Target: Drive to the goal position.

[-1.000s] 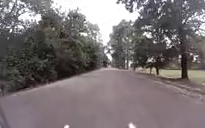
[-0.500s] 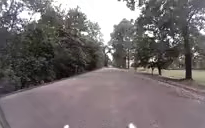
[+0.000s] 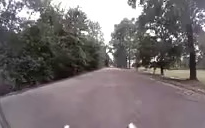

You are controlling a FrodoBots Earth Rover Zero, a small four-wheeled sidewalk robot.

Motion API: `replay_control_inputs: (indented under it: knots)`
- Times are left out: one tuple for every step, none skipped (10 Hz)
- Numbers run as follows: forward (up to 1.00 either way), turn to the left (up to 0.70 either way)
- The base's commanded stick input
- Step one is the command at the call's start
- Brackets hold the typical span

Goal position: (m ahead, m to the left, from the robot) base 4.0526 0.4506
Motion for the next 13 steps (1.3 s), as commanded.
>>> replay_control_inputs:
  knots:
    - [0.70, -0.35]
    - [0.70, -0.22]
    - [0.70, 0.00]
    - [0.70, 0.00]
    - [0.70, 0.00]
    - [0.70, 0.00]
    - [0.70, 0.00]
    - [0.70, 0.00]
    - [0.70, 0.00]
    - [0.70, 0.00]
    - [0.70, 0.00]
    - [0.70, 0.00]
    - [0.70, 0.00]
